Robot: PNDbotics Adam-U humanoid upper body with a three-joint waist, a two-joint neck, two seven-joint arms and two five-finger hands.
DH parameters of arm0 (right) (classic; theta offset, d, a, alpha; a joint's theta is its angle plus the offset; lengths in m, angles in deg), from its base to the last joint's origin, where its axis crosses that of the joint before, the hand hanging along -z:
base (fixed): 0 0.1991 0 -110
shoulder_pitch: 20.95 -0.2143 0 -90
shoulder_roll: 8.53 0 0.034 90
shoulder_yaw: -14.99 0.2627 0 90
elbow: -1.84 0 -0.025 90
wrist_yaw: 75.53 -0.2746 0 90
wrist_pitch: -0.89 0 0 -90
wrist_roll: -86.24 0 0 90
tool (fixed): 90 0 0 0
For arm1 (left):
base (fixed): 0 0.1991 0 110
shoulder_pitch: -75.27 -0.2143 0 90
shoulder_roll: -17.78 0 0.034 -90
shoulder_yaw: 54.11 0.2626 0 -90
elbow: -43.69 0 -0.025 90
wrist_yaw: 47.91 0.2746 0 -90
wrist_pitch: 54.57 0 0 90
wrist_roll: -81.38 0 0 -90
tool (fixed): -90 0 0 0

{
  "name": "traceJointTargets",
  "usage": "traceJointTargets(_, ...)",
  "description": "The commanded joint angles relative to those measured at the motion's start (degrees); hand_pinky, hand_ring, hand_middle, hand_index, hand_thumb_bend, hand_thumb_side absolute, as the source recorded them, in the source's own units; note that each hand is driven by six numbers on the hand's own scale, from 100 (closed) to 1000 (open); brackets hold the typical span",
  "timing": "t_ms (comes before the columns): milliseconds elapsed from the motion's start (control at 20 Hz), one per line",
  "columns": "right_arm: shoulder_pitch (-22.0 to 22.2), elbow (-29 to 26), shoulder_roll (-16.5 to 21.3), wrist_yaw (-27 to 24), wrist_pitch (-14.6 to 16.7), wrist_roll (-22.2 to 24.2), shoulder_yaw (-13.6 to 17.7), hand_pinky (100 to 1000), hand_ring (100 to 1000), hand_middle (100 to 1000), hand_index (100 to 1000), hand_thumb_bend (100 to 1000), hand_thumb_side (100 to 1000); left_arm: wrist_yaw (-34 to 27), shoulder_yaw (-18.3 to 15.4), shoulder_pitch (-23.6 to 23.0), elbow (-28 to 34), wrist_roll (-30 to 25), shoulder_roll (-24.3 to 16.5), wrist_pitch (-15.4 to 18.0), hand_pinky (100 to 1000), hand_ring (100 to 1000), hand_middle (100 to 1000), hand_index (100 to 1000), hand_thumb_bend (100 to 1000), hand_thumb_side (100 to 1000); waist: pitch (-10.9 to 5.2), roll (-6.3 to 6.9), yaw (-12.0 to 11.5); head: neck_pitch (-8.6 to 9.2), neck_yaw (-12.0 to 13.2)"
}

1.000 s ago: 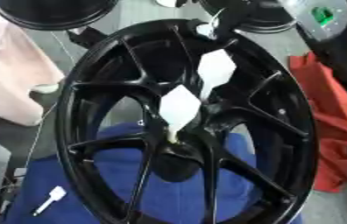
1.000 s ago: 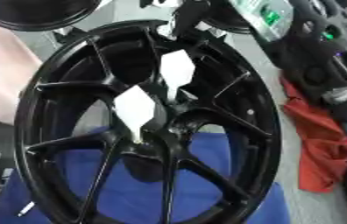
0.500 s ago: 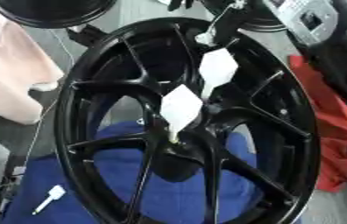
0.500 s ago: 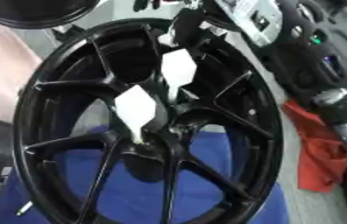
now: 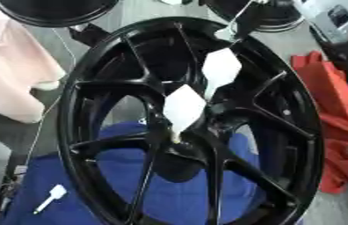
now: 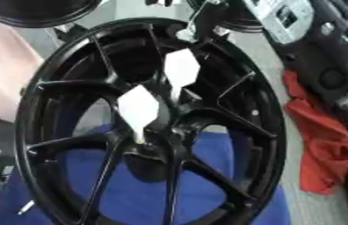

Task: Pull the pin out of the wheel hub.

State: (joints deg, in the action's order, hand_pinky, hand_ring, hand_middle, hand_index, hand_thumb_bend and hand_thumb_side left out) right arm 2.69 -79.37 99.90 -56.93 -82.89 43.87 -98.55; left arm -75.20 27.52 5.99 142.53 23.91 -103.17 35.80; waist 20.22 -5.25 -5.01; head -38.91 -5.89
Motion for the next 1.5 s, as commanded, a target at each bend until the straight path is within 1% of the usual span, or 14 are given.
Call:
traceJointTargets(50, 0.68, -7.96, 6.09, -5.92, -0.39, 3.6, 1.72, 890, 865, 890, 923, 308, 100, -0.24, -0.9, 0.23, 0.29, 0.06, -1.82, 0.18, 710, 631, 572, 810, 134, 762, -0.83, 0.24, 0.11, 0.27, 0.42)
traceJointTargets(200, 3.5, -14.3, 9.71, -7.22, -2.17, 4.25, 3.0, 892, 866, 889, 932, 307, 100, -0.3, -0.95, 0.11, 0.2, 0.08, -1.79, 0.18, 711, 631, 572, 810, 132, 765, -0.72, 0.13, 0.14, 0.8, 0.4)
traceJointTargets(400, 5.88, -20.48, 12.17, -7.97, -4.49, 4.07, 4.7, 894, 867, 880, 927, 306, 100, -0.38, -1.03, -0.01, 0.09, 0.13, -1.7, 0.23, 711, 632, 572, 810, 130, 768, -0.73, 0.1, 0.2, 1.03, 0.28)
traceJointTargets(500, 6.66, -22.31, 12.92, -8.0, -5.25, 3.78, 4.63, 894, 867, 874, 920, 313, 100, -0.4, -1.02, -0.01, 0.09, 0.09, -1.68, 0.25, 711, 632, 572, 810, 129, 769, -0.73, 0.07, 0.17, 0.87, 0.2)
traceJointTargets(650, 7.44, -23.74, 13.62, -7.48, -5.77, 3.71, 3.57, 895, 867, 872, 919, 315, 100, -0.42, -0.98, 0.03, 0.09, 0.02, -1.62, 0.27, 711, 632, 572, 810, 130, 769, -0.68, 0.01, 0.02, 0.78, -0.01)
traceJointTargets(800, 7.88, -24.48, 14.04, -5.28, -5.97, 2.83, 2.74, 903, 878, 880, 926, 350, 100, -0.43, -0.92, 0.01, 0.05, -0.03, -1.53, 0.24, 711, 632, 572, 810, 130, 770, -0.58, -0.07, -0.1, 0.45, -0.16)
traceJointTargets(950, 8.08, -23.69, 13.79, -3.61, -5.96, 2.61, 1.95, 901, 877, 879, 927, 337, 100, -0.44, -0.85, 0.01, 0.02, -0.12, -1.41, 0.19, 712, 632, 572, 810, 130, 771, -0.45, -0.12, -0.21, -0.01, -0.33)
traceJointTargets(1400, 7.49, -20.03, 12.19, -2.52, -5.57, 1.85, 0.01, 895, 874, 875, 925, 321, 120, -0.52, -0.86, -0.12, -0.04, -0.18, -1.03, 0.18, 713, 632, 573, 810, 130, 773, -0.05, -0.15, -0.48, -1.05, -0.52)
traceJointTargets(1450, 7.51, -19.59, 12.07, -2.4, -5.45, 1.88, -0.23, 894, 874, 873, 925, 338, 101, -0.53, -0.89, -0.13, -0.04, -0.17, -1.02, 0.18, 713, 632, 573, 810, 130, 773, 0.0, -0.17, -0.52, -1.09, -0.58)
traceJointTargets(1500, 7.53, -19.16, 11.97, -2.3, -5.33, 1.93, -0.46, 894, 874, 873, 925, 321, 121, -0.52, -0.91, -0.12, -0.03, -0.15, -1.0, 0.18, 713, 633, 573, 810, 130, 772, 0.04, -0.19, -0.57, -1.1, -0.62)
